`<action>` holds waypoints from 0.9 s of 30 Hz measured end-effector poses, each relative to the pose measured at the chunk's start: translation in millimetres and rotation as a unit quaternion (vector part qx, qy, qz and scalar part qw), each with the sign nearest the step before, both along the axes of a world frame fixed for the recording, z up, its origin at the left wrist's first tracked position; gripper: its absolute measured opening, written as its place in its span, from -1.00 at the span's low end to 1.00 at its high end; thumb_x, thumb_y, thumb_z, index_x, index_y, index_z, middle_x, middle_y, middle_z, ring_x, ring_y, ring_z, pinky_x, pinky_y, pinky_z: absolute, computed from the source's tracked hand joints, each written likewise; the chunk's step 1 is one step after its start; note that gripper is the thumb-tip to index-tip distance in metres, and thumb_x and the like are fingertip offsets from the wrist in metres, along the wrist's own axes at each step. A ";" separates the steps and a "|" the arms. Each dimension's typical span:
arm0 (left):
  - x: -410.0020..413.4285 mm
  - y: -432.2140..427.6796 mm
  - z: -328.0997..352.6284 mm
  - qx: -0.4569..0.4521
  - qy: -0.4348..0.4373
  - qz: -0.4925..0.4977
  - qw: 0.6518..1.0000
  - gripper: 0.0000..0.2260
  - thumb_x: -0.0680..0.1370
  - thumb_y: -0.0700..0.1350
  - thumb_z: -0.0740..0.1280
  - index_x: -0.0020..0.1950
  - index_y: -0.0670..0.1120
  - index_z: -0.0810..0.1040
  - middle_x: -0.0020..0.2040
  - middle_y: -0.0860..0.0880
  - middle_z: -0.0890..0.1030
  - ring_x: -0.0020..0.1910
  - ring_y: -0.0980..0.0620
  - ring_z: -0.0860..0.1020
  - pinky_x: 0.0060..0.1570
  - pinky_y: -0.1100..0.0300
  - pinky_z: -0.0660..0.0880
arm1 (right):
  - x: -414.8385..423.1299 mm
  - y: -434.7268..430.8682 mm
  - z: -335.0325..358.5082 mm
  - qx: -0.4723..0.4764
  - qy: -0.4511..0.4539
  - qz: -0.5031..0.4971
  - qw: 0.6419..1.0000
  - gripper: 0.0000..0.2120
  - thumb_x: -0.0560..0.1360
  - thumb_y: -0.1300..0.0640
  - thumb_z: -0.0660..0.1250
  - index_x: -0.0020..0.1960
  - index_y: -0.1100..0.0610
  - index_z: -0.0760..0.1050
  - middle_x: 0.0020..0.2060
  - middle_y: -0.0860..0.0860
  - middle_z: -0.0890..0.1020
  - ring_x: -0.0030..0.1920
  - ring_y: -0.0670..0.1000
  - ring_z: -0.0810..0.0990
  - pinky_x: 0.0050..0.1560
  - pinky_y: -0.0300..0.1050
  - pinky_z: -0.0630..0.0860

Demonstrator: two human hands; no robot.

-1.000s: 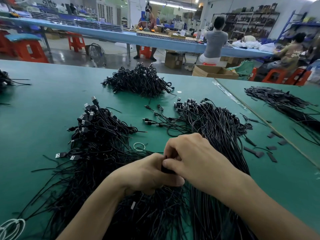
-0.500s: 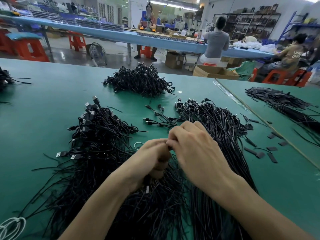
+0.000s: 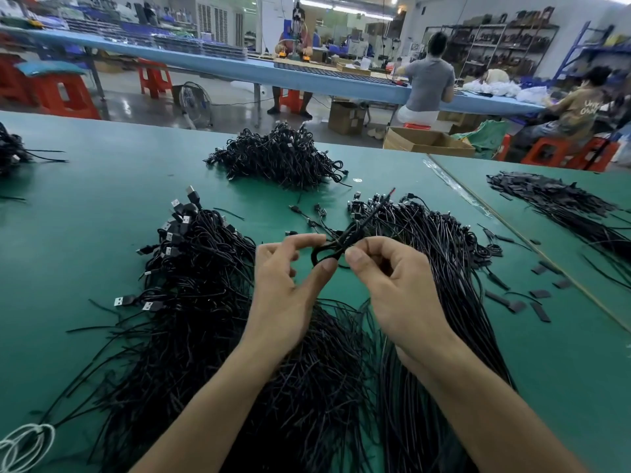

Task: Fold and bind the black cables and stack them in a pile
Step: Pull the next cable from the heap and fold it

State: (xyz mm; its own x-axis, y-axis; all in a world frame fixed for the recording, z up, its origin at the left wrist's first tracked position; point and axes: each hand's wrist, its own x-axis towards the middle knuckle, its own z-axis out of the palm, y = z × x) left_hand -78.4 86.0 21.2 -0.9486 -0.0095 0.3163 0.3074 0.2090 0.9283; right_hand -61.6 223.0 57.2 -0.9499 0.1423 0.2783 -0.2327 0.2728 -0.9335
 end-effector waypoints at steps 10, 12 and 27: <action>3.9 2.3 10.9 0.239 -0.071 -0.110 0.962 -0.67 0.66 -0.28 0.15 0.10 0.02 0.67 0.01 -0.02 0.73 0.08 0.04 0.67 0.04 0.24 0.59 | 7.4 -5.7 -8.1 -0.094 -0.070 0.136 0.984 -0.88 0.58 0.28 0.33 -0.05 0.23 0.64 -0.18 0.02 0.73 -0.13 -0.16 0.66 -0.05 -0.37 0.53; 6.6 2.4 14.2 0.277 -0.071 -0.144 0.947 -0.67 0.63 -0.12 0.11 0.11 0.02 0.68 0.06 -0.09 0.72 0.12 -0.01 0.66 0.07 0.22 0.58 | 7.7 -3.3 -10.2 -0.086 -0.083 0.135 0.984 -0.86 0.60 0.26 0.31 -0.08 0.18 0.63 -0.27 -0.06 0.70 -0.22 -0.22 0.62 -0.13 -0.42 0.49; 4.4 1.9 0.6 0.042 0.018 -0.030 0.998 -0.71 0.42 -0.03 0.57 -0.06 0.06 0.47 -0.24 0.09 0.47 -0.35 0.15 0.41 -0.33 0.28 0.38 | -2.9 18.0 14.0 0.058 0.008 0.071 0.996 -0.88 0.53 0.20 0.42 -0.17 0.06 0.60 -0.37 -0.17 0.56 -0.33 -0.22 0.46 -0.24 -0.37 0.43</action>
State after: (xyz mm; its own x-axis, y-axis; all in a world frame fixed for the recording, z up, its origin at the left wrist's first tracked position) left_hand -74.0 87.9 21.8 -0.9362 0.0188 0.3510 0.3509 0.1104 0.9299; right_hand -64.5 241.0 71.2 -0.9531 -0.0273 0.3013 -0.2921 0.3424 -0.8930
